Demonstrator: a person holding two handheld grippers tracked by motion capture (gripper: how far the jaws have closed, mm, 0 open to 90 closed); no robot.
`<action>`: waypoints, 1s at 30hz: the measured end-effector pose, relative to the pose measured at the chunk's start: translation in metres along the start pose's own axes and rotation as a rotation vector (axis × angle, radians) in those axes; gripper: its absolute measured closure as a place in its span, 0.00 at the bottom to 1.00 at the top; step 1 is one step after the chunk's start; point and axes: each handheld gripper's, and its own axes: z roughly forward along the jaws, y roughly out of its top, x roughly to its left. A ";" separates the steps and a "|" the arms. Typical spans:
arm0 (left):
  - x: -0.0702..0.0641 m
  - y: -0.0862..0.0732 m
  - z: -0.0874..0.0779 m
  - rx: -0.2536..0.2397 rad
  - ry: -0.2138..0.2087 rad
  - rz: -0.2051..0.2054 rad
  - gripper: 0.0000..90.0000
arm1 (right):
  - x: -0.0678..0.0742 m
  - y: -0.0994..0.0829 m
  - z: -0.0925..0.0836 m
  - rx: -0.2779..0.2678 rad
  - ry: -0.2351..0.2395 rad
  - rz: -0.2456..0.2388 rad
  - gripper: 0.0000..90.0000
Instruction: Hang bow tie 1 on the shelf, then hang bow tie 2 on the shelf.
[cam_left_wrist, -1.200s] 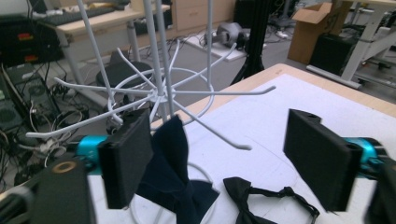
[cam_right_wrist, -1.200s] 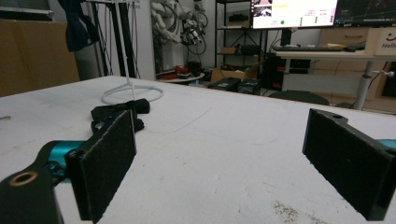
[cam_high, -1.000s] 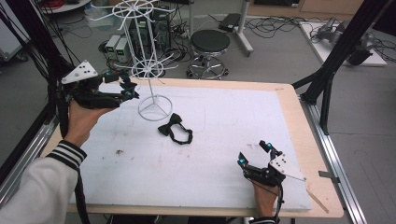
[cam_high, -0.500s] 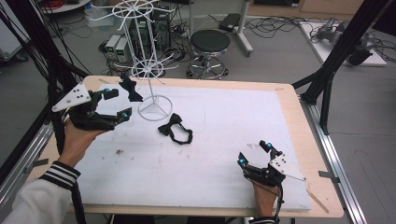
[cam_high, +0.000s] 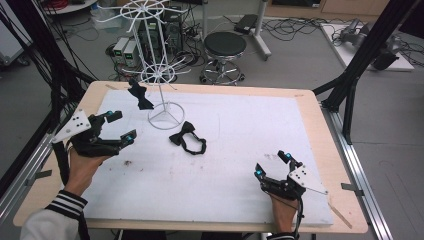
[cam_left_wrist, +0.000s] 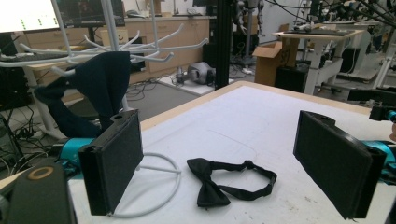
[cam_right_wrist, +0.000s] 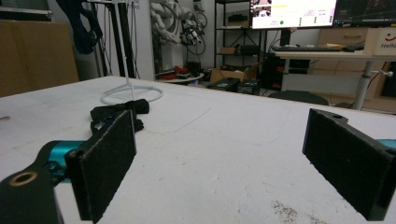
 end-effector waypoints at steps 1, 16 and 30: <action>0.000 -0.002 -0.001 -0.004 0.000 0.000 0.18 | 0.000 0.000 0.000 -0.002 0.000 -0.002 0.10; -0.001 -0.020 -0.009 0.002 0.025 -0.007 0.18 | 0.000 0.000 0.000 -0.004 0.003 -0.012 0.10; -0.001 -0.017 -0.007 0.018 0.031 0.006 0.18 | 0.000 0.000 0.000 0.001 0.002 -0.007 0.10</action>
